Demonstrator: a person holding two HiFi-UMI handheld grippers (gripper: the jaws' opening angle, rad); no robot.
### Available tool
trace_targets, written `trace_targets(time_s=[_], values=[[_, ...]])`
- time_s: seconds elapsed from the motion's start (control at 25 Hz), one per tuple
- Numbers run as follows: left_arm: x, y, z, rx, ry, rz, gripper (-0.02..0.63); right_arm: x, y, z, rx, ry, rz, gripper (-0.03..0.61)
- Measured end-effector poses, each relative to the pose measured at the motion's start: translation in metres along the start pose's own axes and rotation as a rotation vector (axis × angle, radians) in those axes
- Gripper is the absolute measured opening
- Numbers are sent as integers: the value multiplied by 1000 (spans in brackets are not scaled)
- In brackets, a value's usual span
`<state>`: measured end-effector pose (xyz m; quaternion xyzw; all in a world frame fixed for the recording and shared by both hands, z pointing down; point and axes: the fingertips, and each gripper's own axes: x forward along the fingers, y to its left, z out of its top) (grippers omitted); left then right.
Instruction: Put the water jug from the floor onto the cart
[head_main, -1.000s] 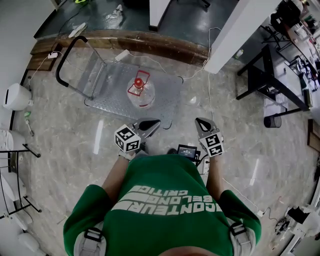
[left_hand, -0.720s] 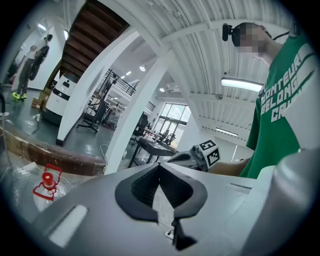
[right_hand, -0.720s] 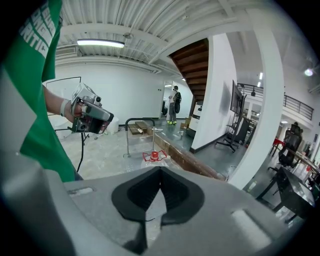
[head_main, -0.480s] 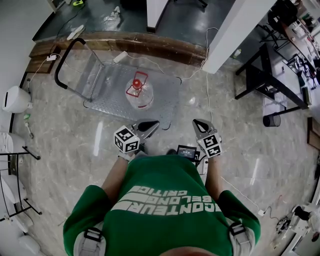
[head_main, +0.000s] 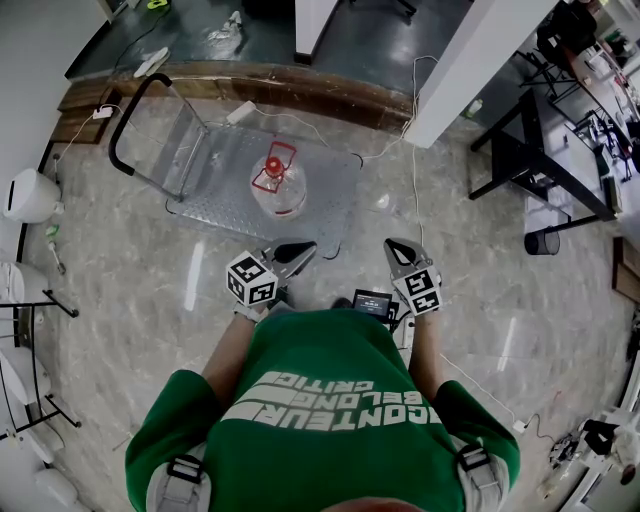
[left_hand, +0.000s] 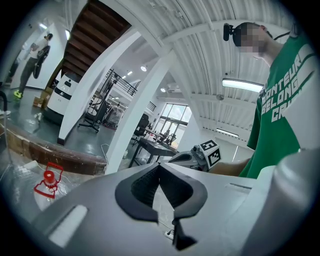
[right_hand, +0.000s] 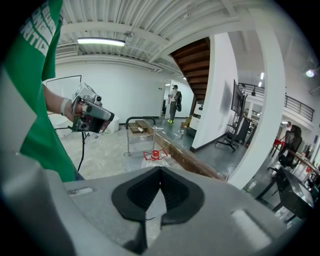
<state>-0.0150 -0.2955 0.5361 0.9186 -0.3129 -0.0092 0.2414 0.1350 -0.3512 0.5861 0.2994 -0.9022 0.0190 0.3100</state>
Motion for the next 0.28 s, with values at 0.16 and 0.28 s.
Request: trace_targets(time_s=[0.16, 0.28], values=[[-1, 2, -1, 0, -4, 3, 8, 2, 2, -1, -4, 1, 2, -8], [-3, 3, -1, 0, -4, 3, 8, 3, 3, 0, -6, 2, 1, -8]])
